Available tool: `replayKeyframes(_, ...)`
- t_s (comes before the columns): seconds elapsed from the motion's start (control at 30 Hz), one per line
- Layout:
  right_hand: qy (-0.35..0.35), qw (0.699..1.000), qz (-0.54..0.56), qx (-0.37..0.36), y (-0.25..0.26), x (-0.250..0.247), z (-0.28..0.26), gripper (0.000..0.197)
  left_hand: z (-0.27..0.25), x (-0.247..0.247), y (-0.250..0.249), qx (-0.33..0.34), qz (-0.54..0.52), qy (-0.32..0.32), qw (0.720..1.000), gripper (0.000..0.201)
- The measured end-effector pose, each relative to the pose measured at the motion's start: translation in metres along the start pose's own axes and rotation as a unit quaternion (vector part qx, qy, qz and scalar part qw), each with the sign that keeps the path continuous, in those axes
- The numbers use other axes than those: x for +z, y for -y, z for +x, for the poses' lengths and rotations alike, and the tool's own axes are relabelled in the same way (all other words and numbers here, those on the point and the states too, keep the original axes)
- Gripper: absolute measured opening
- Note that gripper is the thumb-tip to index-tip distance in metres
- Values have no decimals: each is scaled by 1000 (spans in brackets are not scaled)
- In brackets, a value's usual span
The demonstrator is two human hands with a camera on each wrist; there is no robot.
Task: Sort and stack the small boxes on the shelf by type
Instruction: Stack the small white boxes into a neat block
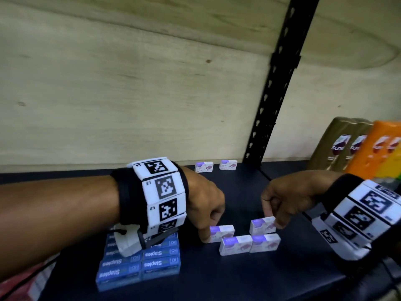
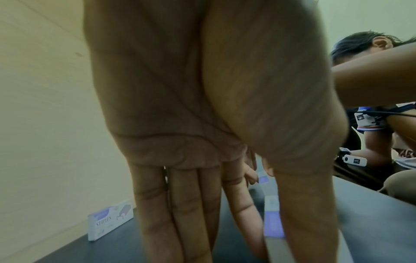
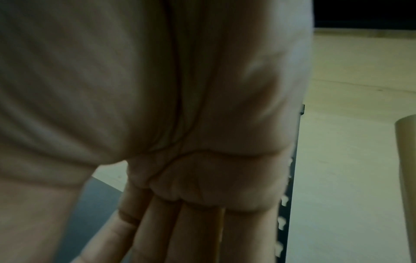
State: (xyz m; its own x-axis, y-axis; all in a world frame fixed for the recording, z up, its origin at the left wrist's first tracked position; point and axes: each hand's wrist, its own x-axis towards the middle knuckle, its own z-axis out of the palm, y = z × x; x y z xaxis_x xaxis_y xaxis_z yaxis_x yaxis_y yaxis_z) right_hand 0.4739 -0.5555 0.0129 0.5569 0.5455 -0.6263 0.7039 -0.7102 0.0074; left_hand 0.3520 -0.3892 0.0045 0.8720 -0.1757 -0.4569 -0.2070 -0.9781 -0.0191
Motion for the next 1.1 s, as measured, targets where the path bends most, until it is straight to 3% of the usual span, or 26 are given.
replayKeyframes(0.5, 16, 998, 12, -60, -7, 11, -6, 26, 3, 0, 1, 35, 6, 27, 999, 24)
replayKeyframes(1.1, 4, 995, -16, -95, 3, 17, -15, 41, 3, 3, -7, 41, 23, 1, 999, 27)
